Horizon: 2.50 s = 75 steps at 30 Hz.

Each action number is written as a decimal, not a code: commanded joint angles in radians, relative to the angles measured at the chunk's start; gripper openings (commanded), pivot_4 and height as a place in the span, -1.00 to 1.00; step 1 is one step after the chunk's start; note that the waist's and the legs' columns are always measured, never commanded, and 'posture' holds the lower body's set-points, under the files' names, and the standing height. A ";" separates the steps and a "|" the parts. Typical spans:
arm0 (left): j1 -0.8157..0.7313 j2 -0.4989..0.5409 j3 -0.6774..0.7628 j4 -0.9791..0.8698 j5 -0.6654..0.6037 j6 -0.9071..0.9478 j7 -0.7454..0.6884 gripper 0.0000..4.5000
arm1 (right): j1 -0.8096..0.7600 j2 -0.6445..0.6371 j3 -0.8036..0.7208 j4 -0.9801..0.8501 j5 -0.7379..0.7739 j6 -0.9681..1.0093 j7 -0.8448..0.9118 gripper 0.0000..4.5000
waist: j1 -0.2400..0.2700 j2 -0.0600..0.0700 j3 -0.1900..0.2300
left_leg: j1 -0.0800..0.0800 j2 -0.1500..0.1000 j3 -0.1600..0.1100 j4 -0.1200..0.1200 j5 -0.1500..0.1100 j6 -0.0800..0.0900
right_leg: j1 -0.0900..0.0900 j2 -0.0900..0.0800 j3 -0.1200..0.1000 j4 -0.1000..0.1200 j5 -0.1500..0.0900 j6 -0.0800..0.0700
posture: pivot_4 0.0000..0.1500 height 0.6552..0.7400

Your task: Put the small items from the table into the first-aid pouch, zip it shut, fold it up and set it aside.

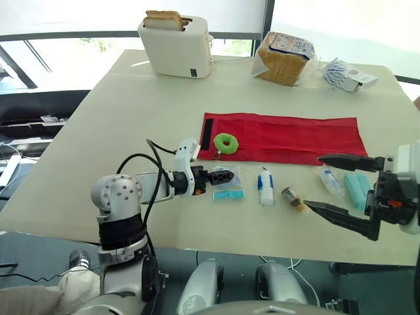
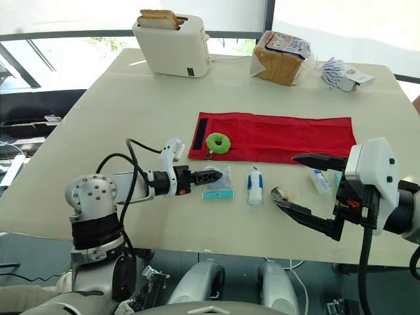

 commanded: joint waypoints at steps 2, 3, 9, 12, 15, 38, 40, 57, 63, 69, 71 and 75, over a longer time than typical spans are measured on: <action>0.012 -0.020 -0.038 0.019 0.031 -0.022 -0.024 -0.01 | -0.010 -0.008 -0.017 -0.026 0.023 -0.013 -0.018 1.00 | 0.002 0.000 0.000 | 0.000 0.000 0.000 0.000 0.000 0.000 | 0.000 0.000 0.000 0.000 0.000 0.000 | 1.00 1.00; 0.015 -0.020 -0.049 0.023 0.038 -0.032 -0.032 -0.23 | -0.007 -0.007 -0.019 -0.029 0.027 -0.013 -0.022 1.00 | 0.002 0.000 0.000 | 0.000 0.000 0.000 0.000 0.000 0.000 | 0.000 0.000 0.000 0.000 0.000 0.000 | 1.00 1.00; -0.002 -0.005 -0.051 0.054 0.041 -0.055 -0.099 -0.99 | -0.004 0.004 -0.004 -0.049 0.039 -0.017 -0.076 1.00 | 0.003 0.000 0.000 | 0.000 0.000 0.000 0.000 0.000 0.000 | 0.000 0.000 0.000 0.000 0.000 0.000 | 1.00 1.00; -0.022 0.015 -0.010 0.052 0.012 -0.043 -0.145 -0.99 | -0.014 0.010 0.027 -0.058 0.046 -0.023 -0.114 1.00 | 0.003 0.000 0.000 | 0.000 0.000 0.000 0.000 0.000 0.000 | 0.000 0.000 0.000 -0.001 0.000 0.000 | 1.00 1.00; -0.044 0.051 0.028 0.042 -0.014 -0.026 -0.184 -0.99 | -0.039 0.020 0.087 -0.057 0.078 -0.025 -0.191 1.00 | -0.001 -0.001 0.001 | 0.000 0.000 -0.001 0.000 0.000 0.000 | 0.000 0.000 0.000 0.000 0.000 0.000 | 1.00 1.00; -0.108 0.006 0.008 -0.118 -0.052 -0.082 -0.179 -0.99 | -0.525 0.604 0.713 0.365 0.328 0.120 -0.901 1.00 | -0.011 -0.001 0.002 | 0.000 0.000 -0.001 0.000 0.001 -0.001 | -0.001 0.002 0.000 0.001 0.000 0.000 | 1.00 1.00; -0.104 -0.002 0.009 -0.123 -0.054 -0.088 -0.174 -1.00 | -0.523 0.608 0.712 0.367 0.332 0.123 -0.918 0.78 | -0.011 -0.001 0.002 | 0.000 0.000 -0.001 0.000 0.001 -0.001 | -0.001 0.002 0.000 0.001 0.000 0.000 | 1.00 1.00; -0.053 0.031 0.019 -0.161 -0.124 -0.188 -0.261 -0.46 | -0.485 0.578 0.684 0.358 0.362 0.124 -0.962 -1.00 | -0.012 -0.001 0.002 | 0.000 0.001 0.000 -0.001 0.001 -0.001 | -0.001 0.004 0.000 0.001 0.000 0.000 | 1.00 1.00; -0.151 0.236 -0.077 0.140 0.074 -0.472 -0.454 0.39 | -0.448 0.519 0.599 0.322 0.429 0.091 -0.968 -1.00 | -0.011 -0.001 0.002 | 0.000 0.000 0.000 -0.001 0.000 0.000 | -0.001 0.006 0.000 0.001 0.000 0.000 | 1.00 1.00; -0.387 0.267 -0.253 0.664 0.372 -0.822 -0.552 0.14 | -0.417 0.488 0.549 0.275 0.439 0.047 -0.991 -1.00 | -0.009 -0.001 0.002 | 0.000 -0.001 0.001 -0.001 -0.002 0.004 | -0.001 0.006 -0.003 0.000 0.000 0.000 | 1.00 1.00; -0.467 0.241 -0.303 0.819 0.444 -0.919 -0.599 -0.12 | -0.408 0.482 0.540 0.252 0.432 0.031 -1.007 -1.00 | -0.008 -0.002 0.002 | -0.001 -0.001 0.002 -0.001 -0.002 0.005 | -0.001 0.006 -0.003 -0.001 0.000 0.000 | 1.00 1.00; -0.612 0.184 -0.363 1.111 0.569 -1.080 -0.646 -0.92 | -0.389 0.482 0.539 0.210 0.416 -0.005 -1.041 -1.00 | -0.011 -0.002 0.003 | -0.002 -0.001 0.002 -0.001 -0.003 0.006 | -0.002 0.005 -0.003 -0.002 0.000 0.000 | 1.00 1.00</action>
